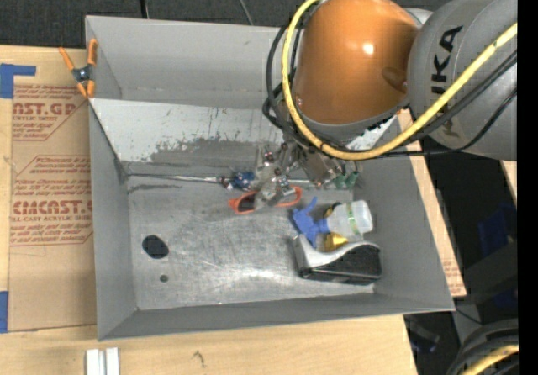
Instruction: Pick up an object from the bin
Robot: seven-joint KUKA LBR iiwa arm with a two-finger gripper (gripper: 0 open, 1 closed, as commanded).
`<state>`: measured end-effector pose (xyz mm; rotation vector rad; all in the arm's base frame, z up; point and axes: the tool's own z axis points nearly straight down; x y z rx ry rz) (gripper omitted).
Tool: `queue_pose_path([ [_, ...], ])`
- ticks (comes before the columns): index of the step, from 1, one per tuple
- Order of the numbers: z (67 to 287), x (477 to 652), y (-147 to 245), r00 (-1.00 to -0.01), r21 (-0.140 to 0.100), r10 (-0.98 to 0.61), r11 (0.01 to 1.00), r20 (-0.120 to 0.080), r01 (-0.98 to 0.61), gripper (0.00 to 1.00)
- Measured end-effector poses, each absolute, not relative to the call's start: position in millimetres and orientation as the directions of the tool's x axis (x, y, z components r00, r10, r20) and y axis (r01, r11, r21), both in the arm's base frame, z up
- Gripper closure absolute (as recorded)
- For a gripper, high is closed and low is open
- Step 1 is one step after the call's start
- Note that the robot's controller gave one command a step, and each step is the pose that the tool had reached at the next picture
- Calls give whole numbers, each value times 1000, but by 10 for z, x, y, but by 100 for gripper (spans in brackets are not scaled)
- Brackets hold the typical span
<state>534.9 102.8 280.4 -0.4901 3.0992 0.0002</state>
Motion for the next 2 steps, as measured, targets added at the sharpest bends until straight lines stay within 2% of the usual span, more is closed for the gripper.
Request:
queue_pose_path([
  [1, 2804, 5350, 1032, -951, 0, -309, 951, -4, -309, 100],
  [2, 2370, 5365, 1027, -934, -2, -356, 934, -10, -356, 100],
])
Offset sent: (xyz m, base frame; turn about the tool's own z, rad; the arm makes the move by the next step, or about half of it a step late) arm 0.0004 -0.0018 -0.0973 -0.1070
